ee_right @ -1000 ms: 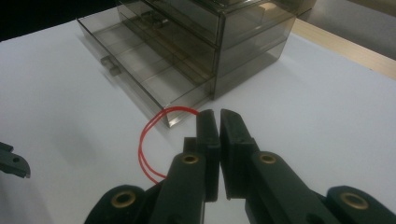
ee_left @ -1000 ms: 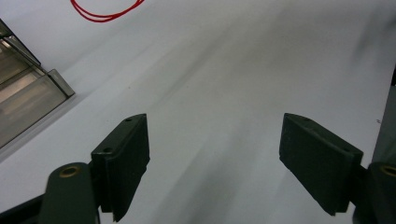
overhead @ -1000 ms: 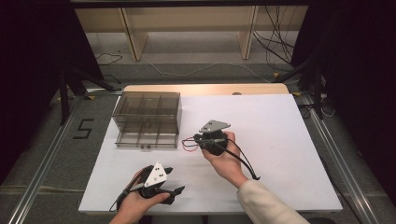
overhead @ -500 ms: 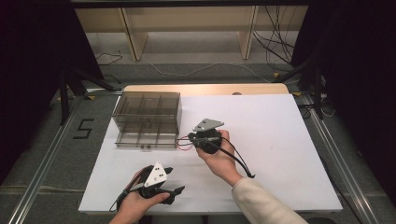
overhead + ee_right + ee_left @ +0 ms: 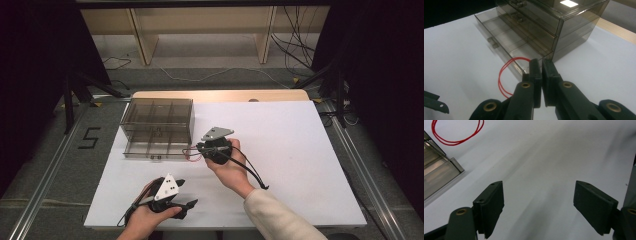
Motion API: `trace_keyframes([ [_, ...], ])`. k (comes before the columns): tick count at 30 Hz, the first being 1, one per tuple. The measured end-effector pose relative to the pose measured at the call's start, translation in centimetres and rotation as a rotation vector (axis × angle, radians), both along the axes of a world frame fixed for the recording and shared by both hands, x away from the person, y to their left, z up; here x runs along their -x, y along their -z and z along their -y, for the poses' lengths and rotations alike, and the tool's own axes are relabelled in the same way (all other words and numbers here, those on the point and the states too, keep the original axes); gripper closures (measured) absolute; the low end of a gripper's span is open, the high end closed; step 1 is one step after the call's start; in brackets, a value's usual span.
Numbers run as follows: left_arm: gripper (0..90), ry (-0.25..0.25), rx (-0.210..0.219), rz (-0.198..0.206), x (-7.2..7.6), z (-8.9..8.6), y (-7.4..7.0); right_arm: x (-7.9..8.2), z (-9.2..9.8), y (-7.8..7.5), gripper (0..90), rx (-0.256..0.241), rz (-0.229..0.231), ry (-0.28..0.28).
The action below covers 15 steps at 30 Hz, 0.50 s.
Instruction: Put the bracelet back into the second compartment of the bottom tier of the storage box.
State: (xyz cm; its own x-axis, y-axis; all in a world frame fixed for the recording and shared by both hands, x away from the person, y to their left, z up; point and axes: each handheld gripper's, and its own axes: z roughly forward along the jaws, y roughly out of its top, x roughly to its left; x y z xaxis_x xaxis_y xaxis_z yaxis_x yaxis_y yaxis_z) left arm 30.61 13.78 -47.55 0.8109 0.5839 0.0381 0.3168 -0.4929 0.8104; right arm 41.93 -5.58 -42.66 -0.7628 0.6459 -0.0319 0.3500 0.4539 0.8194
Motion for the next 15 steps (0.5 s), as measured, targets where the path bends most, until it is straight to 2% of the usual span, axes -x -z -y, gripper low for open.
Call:
trace_keyframes([
  [15, 24.3, -0.001, 0.003, 0.001, 0.0, 0.0, 0.0, -0.4, -1.2, 0.0, 87.7, 0.002, -0.006, -0.024],
])
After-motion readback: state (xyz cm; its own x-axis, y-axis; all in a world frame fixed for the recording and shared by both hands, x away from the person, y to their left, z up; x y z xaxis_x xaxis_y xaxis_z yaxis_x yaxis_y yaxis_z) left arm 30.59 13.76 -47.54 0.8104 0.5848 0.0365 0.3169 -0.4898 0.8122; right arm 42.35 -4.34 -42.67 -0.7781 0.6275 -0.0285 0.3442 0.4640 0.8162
